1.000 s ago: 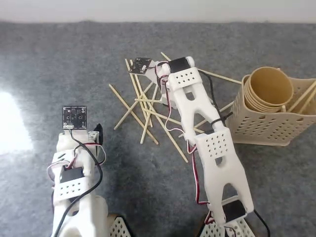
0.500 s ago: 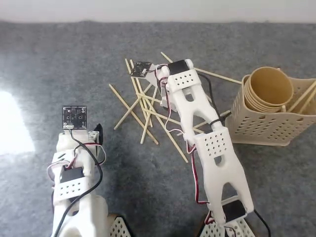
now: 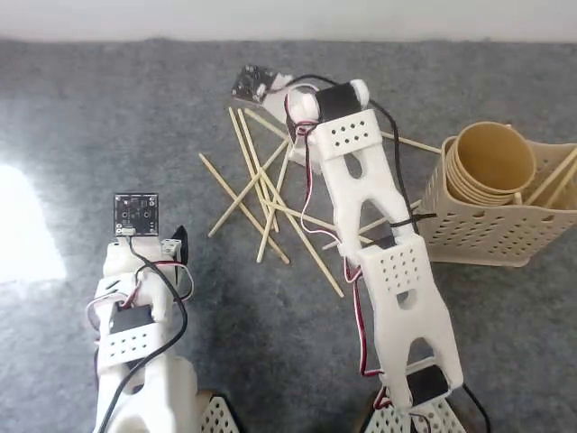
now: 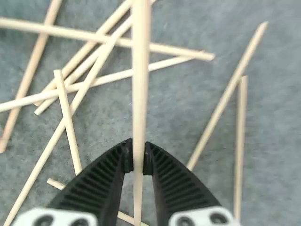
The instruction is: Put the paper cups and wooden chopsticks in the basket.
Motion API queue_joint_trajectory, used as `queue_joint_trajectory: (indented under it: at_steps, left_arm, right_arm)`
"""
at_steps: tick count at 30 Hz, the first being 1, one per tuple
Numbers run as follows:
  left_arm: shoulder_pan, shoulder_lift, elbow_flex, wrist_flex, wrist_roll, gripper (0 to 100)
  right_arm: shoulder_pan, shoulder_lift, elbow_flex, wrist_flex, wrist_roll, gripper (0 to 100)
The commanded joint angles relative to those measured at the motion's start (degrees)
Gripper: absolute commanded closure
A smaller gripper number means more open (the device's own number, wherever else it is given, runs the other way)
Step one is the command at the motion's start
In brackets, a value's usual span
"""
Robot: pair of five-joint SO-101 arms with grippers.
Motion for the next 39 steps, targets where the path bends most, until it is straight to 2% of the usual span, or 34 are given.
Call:
queue_joint_trajectory:
  at_steps: [1,8,16,23,34,39]
  left_arm:
    - [0.7,-1.0,-0.5,-1.3,-0.5,79]
    - [0.7,-1.0,-0.5,-1.3,-0.5,79]
    - [0.7,-1.0,-0.5,-1.3,-0.5,79]
    - [0.7,-1.0,-0.4,-1.3,-0.5,79]
    - [0.7,-1.0,-0.4,-1.3,-0.5,79]
    - [0.7,-1.0,-0.4,-1.3,-0.5,79]
  right_arm:
    - [-0.5,-8.9,1.1,2.5,-1.0,99.1]
    - [0.5,-18.0,4.7,2.4,-3.7,99.1]
    - [0.9,-28.4,12.5,2.4,-1.8,99.1]
    - [2.4,-38.0,13.3,2.5,-1.7,99.1]
    - [12.1,-53.5,13.3,2.3,-1.3,99.1]
    - [19.0,-57.9,13.0,2.2,-1.3,99.1]
